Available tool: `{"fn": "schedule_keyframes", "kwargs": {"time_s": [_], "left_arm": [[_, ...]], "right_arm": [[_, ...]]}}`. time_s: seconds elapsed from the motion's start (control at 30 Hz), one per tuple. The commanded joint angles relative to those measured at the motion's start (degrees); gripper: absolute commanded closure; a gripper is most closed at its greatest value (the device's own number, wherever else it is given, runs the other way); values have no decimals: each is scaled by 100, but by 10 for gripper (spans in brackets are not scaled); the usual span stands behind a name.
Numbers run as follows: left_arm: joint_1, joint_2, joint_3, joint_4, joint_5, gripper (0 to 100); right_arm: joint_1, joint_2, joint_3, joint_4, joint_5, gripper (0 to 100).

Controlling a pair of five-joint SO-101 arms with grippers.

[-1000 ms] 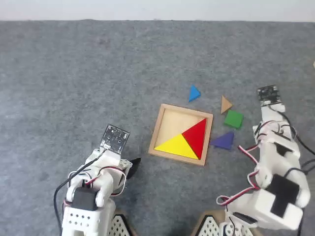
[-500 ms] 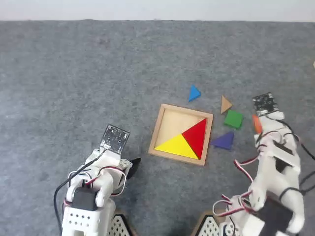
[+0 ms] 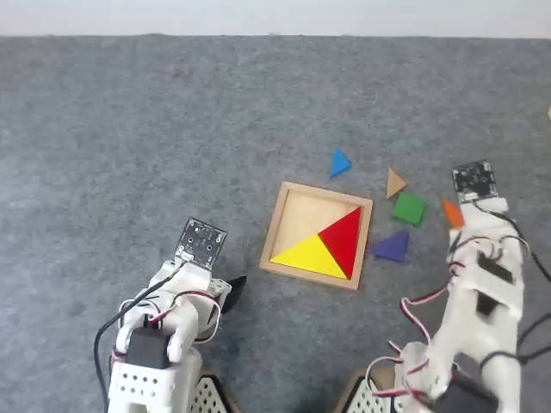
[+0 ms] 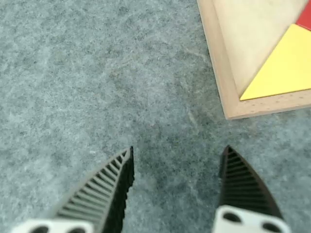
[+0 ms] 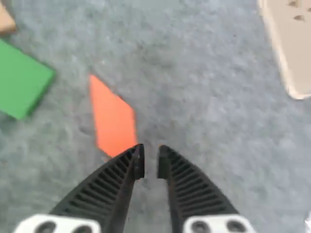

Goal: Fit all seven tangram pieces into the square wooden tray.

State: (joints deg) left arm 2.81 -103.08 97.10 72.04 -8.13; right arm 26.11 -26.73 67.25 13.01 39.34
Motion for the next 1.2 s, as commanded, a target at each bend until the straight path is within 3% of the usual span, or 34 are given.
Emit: {"fn": "schedule_keyframes", "kwargs": {"time_s": [0.0,0.13,0.37,0.87,1.17], "left_arm": [[44,-97,-66,26,35,720],[44,-97,-66,26,35,720],[44,-97,-66,26,35,720],[44,-97,-66,26,35,720],[44,-97,-66,26,35,720]], "right_arm": [[-251,919,-1011,242,-431,866],[-356,2088,-1811,769,88,909],[-400,2905,-1837,778,1240,922],[1138,2914,-2435,760,1116,927],[1253,2905,-2435,778,457,916]]}}
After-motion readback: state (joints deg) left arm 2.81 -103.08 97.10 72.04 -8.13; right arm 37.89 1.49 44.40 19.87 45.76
